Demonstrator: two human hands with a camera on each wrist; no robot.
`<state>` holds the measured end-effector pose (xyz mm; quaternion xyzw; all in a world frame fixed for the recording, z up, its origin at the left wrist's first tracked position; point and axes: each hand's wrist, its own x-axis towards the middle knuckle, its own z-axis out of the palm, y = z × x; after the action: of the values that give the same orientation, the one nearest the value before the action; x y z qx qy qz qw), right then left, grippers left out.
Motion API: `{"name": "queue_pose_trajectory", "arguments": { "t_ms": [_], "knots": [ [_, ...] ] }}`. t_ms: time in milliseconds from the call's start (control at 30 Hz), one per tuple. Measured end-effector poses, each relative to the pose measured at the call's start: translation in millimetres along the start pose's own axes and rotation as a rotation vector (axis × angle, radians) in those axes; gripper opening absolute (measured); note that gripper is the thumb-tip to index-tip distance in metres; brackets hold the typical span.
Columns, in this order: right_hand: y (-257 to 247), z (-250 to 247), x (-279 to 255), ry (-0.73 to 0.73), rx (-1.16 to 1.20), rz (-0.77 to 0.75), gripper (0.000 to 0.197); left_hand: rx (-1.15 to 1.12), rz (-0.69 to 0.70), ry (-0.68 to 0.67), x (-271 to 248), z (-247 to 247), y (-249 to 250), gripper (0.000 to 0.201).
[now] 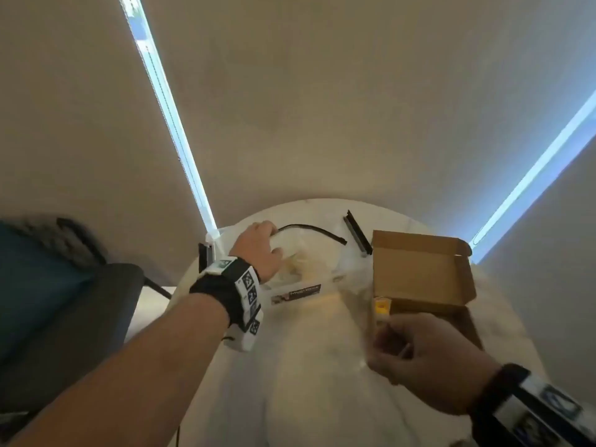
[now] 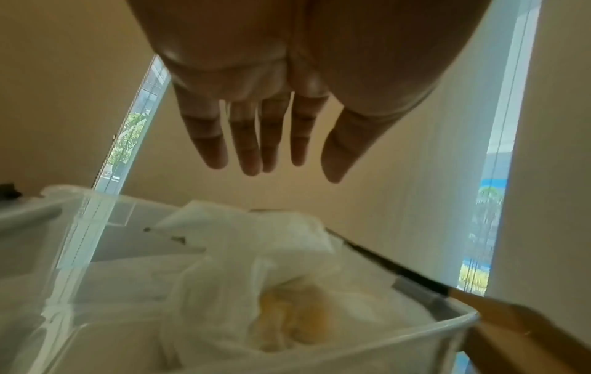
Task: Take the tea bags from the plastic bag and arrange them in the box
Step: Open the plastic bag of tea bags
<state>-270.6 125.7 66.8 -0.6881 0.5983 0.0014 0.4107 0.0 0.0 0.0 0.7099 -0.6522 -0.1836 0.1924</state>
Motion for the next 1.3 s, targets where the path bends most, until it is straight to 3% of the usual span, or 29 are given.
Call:
{"name": "queue_pose_trajectory", "arguments": {
  "t_ms": [200, 300, 433, 633, 733, 833, 900, 967, 1067, 1200, 1300],
  "knots": [
    [-11.2, 21.4, 16.1, 0.071, 0.036, 0.061, 0.022, 0.058, -0.121, -0.164, 46.4, 19.4, -19.7, 0.066],
    [-12.4, 27.4, 15.7, 0.074, 0.06, 0.077, 0.022, 0.108, -0.126, -0.227, 55.1, 31.0, -27.7, 0.056],
    [-10.4, 30.5, 17.7, 0.096, 0.057, 0.088, 0.021, -0.031, -0.02, -0.018, 48.7, 29.2, -26.8, 0.017],
    [-23.1, 10.0, 30.7, 0.166, 0.035, 0.032, 0.017, -0.2, 0.147, 0.273, 24.2, -31.5, 7.1, 0.012],
    [-36.0, -12.1, 33.6, 0.365, 0.042, -0.049, 0.021, -0.202, 0.313, 0.371, -0.4, -73.2, 31.5, 0.01],
    [-48.3, -38.7, 34.1, 0.557, 0.1, -0.132, 0.051, -0.224, 0.439, 0.445, -30.1, -114.8, 59.2, 0.008],
    [-58.7, -53.4, 30.3, 0.596, 0.134, -0.2, 0.077, -0.232, 0.503, 0.464, -50.2, -139.4, 78.2, 0.011],
    [-69.3, -60.9, 21.7, 0.581, 0.188, -0.279, 0.088, -0.2, 0.568, 0.471, -67.4, -155.9, 91.2, 0.016],
    [-72.1, -55.6, 10.3, 0.488, 0.254, -0.373, 0.07, -0.212, 0.645, 0.428, -85.9, -153.1, 92.9, 0.014],
    [-44.9, -26.6, 19.8, 0.395, 0.313, -0.426, 0.011, -0.421, 0.609, 0.332, -94.5, -102.7, 60.5, 0.008],
    [-16.4, 2.8, 41.4, 0.397, 0.322, -0.421, 0.011, -0.605, 0.525, 0.256, -97.8, -53.7, 30.7, 0.012]
  ]
}}
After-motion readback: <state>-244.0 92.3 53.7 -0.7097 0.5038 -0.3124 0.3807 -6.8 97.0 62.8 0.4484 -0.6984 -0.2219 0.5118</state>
